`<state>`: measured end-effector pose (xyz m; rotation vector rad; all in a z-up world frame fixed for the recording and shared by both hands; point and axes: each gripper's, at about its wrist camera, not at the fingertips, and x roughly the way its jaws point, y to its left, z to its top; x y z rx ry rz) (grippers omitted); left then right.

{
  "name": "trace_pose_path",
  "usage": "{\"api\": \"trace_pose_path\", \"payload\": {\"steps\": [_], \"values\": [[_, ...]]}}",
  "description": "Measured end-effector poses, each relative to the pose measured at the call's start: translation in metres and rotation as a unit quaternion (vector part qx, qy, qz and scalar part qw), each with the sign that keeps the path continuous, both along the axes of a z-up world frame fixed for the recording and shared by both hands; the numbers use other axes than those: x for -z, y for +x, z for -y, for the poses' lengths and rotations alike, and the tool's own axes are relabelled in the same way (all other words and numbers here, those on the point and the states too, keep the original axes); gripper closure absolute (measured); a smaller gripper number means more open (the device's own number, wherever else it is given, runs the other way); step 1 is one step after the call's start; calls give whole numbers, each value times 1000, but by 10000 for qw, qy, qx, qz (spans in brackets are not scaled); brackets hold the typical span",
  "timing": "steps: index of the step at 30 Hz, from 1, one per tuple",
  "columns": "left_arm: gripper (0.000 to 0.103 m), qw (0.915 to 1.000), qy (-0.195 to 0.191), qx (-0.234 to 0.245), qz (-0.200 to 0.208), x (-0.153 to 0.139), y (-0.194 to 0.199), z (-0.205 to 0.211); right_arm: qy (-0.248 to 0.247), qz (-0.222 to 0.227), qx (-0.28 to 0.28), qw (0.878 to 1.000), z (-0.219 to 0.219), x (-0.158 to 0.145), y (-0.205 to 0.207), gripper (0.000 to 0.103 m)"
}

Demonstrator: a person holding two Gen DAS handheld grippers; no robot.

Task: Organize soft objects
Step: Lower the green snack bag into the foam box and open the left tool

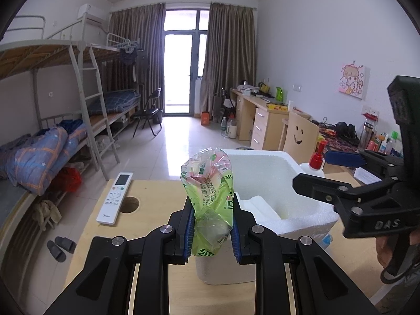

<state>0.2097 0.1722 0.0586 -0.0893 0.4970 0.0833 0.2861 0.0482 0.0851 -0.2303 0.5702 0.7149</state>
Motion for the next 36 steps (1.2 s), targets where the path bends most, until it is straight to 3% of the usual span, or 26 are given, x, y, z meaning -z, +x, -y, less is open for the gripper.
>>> {"api": "trace_pose_path", "payload": {"steps": [36], "values": [[78, 9978, 212, 577, -250, -6, 54, 52, 124, 374, 578, 9976, 82, -2, -32, 7]]}}
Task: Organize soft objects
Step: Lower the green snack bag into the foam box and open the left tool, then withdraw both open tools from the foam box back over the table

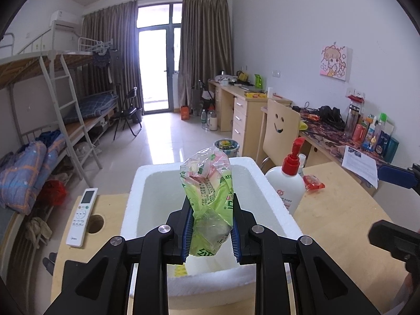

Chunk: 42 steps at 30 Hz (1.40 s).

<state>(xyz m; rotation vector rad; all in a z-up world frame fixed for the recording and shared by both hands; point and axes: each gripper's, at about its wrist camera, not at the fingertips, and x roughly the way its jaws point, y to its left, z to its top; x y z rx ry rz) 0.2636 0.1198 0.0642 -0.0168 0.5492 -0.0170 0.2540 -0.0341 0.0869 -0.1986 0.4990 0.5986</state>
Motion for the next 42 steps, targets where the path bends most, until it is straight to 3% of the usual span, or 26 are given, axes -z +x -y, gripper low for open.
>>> {"api": "trace_pose_path", "payload": {"steps": [3, 5, 7, 13, 24, 42], "values": [[71, 10000, -6, 18, -36, 1, 3, 2, 52, 7, 54, 10000, 6, -1, 0, 7], [61, 10000, 26, -37, -61, 2, 7, 2, 73, -17, 93, 9999, 9, 0, 1, 7], [40, 9999, -11, -127, -65, 3, 9, 0, 82, -62, 120, 9999, 11, 2, 2, 7], [5, 9993, -104, -366, 60, 3, 9, -7, 81, -70, 148, 9998, 16, 4, 1, 7], [4, 9990, -86, -416, 166, -4, -6, -5, 155, -77, 187, 9997, 21, 3, -4, 7], [1, 9975, 53, -279, 642, -31, -91, 22, 340, 180, 171, 9991, 41, -17, -64, 7]]}}
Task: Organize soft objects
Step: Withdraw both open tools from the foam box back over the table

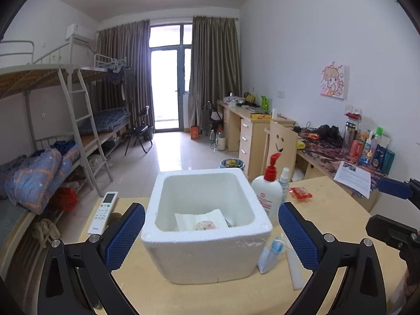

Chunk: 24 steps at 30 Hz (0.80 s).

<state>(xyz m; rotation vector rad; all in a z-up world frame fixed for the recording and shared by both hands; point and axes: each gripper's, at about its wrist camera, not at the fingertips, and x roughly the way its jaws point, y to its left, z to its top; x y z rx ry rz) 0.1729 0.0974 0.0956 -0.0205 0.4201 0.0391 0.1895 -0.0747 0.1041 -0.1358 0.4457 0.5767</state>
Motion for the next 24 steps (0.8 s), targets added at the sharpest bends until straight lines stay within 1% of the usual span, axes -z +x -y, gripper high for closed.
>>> {"api": "trace_pose_path", "payload": {"steps": [8, 18, 22, 24], "values": [[1, 9997, 98, 77, 191, -7, -32, 15, 77, 75, 34, 9999, 12, -3, -22, 7], [1, 9985, 71, 182, 511, -9, -74, 23, 111, 273, -7, 9996, 20, -2, -52, 7], [1, 9981, 27, 162, 597, -6, -90, 28, 156, 346, -13, 9993, 23, 2, -63, 7], [1, 9977, 77, 175, 650, -3, -97, 31, 193, 391, 5, 9991, 25, 5, -69, 7]]}}
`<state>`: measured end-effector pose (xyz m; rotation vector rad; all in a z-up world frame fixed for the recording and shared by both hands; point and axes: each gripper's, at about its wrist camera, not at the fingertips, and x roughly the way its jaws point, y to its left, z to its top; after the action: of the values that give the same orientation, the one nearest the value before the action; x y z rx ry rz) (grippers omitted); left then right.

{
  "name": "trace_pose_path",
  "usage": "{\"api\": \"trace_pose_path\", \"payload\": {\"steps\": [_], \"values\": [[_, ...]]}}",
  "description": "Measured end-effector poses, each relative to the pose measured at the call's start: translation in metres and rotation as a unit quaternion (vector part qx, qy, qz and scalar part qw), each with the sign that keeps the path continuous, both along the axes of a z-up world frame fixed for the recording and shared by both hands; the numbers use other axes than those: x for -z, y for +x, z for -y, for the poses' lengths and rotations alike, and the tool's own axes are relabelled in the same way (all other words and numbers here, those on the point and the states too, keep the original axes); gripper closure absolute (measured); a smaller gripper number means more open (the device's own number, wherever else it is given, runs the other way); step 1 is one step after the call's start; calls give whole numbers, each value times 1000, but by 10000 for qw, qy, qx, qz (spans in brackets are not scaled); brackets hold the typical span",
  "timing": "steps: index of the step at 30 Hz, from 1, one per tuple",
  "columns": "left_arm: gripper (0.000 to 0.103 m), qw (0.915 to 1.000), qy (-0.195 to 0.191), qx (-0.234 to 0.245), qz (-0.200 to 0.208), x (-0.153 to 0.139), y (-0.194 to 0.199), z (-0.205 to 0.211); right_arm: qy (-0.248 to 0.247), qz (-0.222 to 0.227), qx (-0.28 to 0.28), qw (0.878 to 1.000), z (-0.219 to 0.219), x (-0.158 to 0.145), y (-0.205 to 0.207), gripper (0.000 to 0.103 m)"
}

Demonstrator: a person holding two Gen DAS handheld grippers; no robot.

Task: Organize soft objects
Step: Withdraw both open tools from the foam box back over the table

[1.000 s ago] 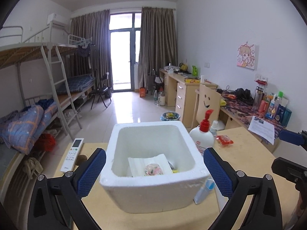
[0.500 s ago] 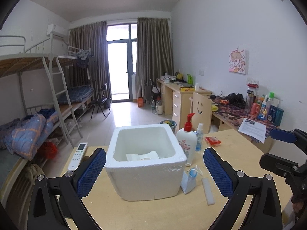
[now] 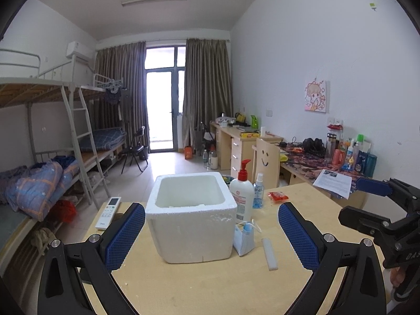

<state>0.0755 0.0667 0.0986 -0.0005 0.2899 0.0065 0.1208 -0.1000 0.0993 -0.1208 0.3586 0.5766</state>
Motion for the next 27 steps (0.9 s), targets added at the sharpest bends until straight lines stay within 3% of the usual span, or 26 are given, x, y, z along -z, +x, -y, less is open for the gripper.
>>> {"api": "trace_pose_path", "payload": {"steps": [17, 27], "values": [[1, 9997, -117, 22, 205, 44, -43, 11, 305, 224, 334, 9987, 28, 42, -29, 4], [1, 9991, -311, -28, 286, 61, -43, 15, 415, 194, 298, 9985, 32, 60, -29, 1]]}}
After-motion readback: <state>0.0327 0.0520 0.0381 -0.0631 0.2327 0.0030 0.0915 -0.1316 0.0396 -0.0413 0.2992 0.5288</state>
